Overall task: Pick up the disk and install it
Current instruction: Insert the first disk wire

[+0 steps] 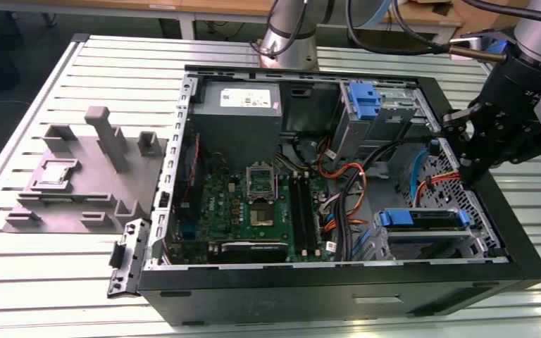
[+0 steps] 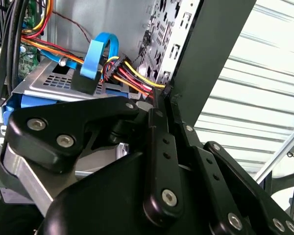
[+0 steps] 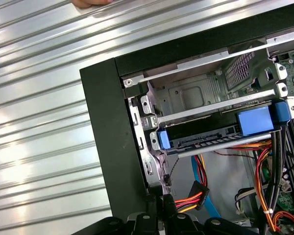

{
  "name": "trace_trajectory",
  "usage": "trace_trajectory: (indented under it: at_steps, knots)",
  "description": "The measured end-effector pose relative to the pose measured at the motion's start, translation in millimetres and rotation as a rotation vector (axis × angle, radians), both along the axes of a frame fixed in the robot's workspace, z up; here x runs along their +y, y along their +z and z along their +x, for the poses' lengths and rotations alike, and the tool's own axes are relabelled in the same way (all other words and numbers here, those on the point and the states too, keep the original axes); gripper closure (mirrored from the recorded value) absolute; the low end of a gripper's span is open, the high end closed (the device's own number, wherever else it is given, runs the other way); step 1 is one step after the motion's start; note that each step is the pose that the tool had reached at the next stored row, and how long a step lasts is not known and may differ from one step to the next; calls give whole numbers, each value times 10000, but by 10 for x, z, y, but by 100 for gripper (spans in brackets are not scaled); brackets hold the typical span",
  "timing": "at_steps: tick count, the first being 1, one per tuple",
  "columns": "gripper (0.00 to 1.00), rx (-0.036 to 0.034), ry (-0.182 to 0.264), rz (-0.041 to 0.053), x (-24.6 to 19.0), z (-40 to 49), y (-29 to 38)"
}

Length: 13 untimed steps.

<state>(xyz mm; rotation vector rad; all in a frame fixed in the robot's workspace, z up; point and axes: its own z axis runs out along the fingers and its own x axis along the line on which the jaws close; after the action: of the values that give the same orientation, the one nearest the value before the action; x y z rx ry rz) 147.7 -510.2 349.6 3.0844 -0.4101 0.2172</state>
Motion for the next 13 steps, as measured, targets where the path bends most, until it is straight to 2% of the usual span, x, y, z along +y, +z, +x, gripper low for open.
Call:
trace_trajectory:
  at_steps: [13]
  knots:
    - [84,0,65,-17,0,-14,31]
